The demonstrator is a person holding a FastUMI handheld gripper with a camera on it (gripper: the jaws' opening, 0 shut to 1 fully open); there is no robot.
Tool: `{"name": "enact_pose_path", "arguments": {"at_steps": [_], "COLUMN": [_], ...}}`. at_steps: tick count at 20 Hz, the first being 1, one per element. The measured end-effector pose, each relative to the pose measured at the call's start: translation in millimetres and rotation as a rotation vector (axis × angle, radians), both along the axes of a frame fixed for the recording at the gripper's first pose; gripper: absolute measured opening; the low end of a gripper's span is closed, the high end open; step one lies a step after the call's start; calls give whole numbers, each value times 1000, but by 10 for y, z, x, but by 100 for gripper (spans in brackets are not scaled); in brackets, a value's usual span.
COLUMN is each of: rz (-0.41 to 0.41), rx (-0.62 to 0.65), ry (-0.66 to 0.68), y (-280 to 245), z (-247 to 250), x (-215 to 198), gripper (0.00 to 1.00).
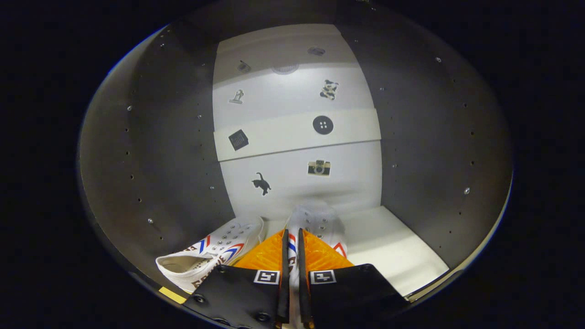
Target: Open the shoe cabinet door, grab the shoes and put them into the shoe cabinet, then close the shoe cabinet door.
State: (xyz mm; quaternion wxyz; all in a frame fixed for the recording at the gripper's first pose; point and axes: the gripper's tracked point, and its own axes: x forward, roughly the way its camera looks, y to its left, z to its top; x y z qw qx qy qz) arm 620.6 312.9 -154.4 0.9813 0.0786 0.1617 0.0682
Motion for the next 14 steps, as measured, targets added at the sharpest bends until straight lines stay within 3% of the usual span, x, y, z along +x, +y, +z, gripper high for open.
{"name": "enact_pose_path", "arguments": {"at_steps": [1,7,14], "rz": [9,53,92], "rx": [-8,-87,-92], "ry": [-19,-51,-152], "y": [18,124,69], "z": [75,334,1008], "x": [-32,-557,-1536], "gripper": [20,99,99]}}
